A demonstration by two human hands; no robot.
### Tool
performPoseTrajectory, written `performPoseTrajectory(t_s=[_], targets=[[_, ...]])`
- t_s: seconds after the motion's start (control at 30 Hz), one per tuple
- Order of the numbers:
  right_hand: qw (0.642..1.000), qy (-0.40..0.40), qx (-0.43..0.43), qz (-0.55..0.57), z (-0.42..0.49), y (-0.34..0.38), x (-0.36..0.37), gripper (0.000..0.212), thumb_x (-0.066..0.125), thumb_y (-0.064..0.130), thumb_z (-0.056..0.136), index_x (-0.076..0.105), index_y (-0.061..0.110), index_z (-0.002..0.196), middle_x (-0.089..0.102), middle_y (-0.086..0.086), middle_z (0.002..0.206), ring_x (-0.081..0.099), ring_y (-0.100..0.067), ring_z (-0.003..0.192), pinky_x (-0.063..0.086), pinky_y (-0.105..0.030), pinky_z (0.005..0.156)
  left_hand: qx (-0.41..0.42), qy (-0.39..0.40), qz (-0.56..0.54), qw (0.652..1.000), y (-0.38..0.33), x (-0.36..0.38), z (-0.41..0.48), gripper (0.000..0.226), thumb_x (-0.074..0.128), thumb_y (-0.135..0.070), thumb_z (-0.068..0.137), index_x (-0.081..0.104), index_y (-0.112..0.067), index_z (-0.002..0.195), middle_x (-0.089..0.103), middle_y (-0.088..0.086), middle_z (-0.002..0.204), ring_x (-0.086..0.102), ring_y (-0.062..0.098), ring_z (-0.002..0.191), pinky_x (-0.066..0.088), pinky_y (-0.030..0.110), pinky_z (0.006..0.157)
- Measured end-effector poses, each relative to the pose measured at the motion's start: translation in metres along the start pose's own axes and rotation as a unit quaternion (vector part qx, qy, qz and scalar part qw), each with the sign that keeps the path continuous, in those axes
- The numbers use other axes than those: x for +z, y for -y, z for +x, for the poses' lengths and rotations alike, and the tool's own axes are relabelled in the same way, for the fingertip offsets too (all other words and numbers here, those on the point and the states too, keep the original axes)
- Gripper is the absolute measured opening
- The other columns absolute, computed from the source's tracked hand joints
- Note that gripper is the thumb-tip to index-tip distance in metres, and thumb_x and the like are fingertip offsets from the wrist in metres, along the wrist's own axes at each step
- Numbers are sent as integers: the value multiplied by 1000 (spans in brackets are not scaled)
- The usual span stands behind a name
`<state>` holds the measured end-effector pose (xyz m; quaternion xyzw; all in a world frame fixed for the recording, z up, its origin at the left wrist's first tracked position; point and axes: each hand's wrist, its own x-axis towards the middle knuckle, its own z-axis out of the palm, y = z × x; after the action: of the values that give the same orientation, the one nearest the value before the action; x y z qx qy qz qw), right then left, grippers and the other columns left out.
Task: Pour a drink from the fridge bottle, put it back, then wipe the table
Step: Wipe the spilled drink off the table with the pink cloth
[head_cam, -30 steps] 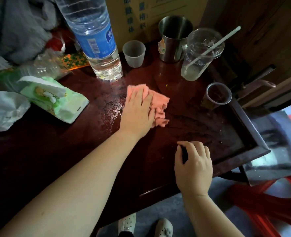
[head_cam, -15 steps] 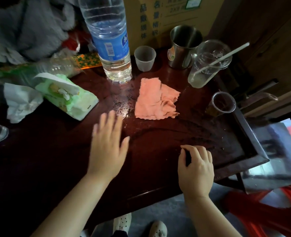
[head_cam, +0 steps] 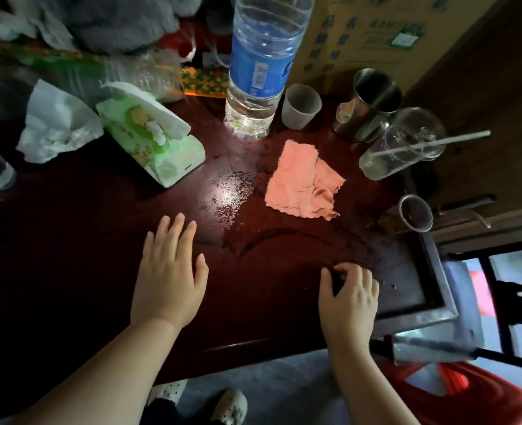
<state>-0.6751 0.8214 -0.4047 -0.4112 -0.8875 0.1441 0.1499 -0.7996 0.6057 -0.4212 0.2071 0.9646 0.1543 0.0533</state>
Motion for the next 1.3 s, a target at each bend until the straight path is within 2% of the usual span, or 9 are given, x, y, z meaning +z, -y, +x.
performPoseTrajectory(t_s=[0.17, 0.3, 0.43, 0.53, 0.63, 0.9, 0.97, 1.07, 1.3], targets=[[993, 31, -81, 78, 73, 66, 24, 51, 48, 41, 87, 50, 11, 128, 50, -13, 128, 42, -27, 120, 22, -31, 105, -1, 6, 12, 1000, -1, 1, 1, 59, 27, -34, 91, 43, -4, 138, 36, 15, 149, 24, 30, 142, 19, 48, 116], [996, 86, -19, -1, 127, 109, 64, 65, 45, 50, 92, 26, 22, 147, 22, -12, 154, 17, -29, 142, 14, -44, 115, -5, 23, 27, 999, 0, 2, 1, 58, 26, -35, 92, 41, -6, 140, 33, 13, 151, 22, 27, 143, 20, 46, 116], [994, 45, -46, -88, 129, 110, 92, 48, 35, 44, 96, 35, 33, 143, 35, -11, 148, 29, -29, 136, 21, -48, 111, -2, 30, 31, 999, 2, 2, 2, 58, 26, -35, 93, 40, -6, 141, 31, 12, 152, 20, 26, 144, 17, 45, 116], [983, 59, -159, -74, 122, 96, 84, 46, 29, 36, 97, 42, 22, 140, 45, -19, 137, 43, -36, 123, 34, -50, 103, 4, 29, 24, 999, 2, 1, 1, 57, 27, -34, 93, 39, -5, 141, 31, 13, 152, 20, 28, 144, 18, 46, 116], [971, 88, -219, -46, 111, 71, 64, 43, 36, 27, 96, 46, 15, 136, 39, -23, 140, 39, -38, 126, 32, -47, 105, 4, 21, 1, 1000, 1, 0, 1, 57, 29, -33, 92, 41, -4, 140, 33, 14, 151, 22, 29, 144, 20, 47, 115], [997, 39, -9, -64, 169, 92, 77, 43, 42, 28, 96, 43, 28, 139, 34, -16, 141, 30, -36, 128, 22, -45, 107, -3, 28, 10, 1000, 1, 1, 3, 57, 28, -34, 93, 39, -6, 141, 30, 12, 152, 17, 26, 145, 14, 44, 116], [993, 47, -67, -83, 170, 102, 82, 40, 44, 23, 93, 51, 24, 132, 43, -18, 132, 38, -38, 121, 30, -44, 100, -1, 28, 14, 1000, 1, 1, 3, 56, 27, -34, 93, 38, -7, 141, 30, 12, 153, 17, 26, 145, 13, 44, 116], [965, 73, -253, 11, 146, 113, 83, 36, 49, 8, 77, 60, 8, 112, 54, -21, 106, 49, -37, 100, 37, -41, 85, -2, 21, 16, 1000, 1, 0, 1, 56, 27, -34, 94, 38, -6, 141, 29, 12, 153, 18, 26, 145, 17, 45, 117], [890, 201, -408, 28, 50, 63, 43, 45, 51, 15, 80, 61, 19, 123, 51, -15, 131, 44, -28, 116, 31, -33, 100, 0, -1, -6, 1000, 0, 3, 3, 56, 32, -31, 90, 44, -4, 138, 35, 15, 149, 24, 30, 142, 19, 47, 116]])
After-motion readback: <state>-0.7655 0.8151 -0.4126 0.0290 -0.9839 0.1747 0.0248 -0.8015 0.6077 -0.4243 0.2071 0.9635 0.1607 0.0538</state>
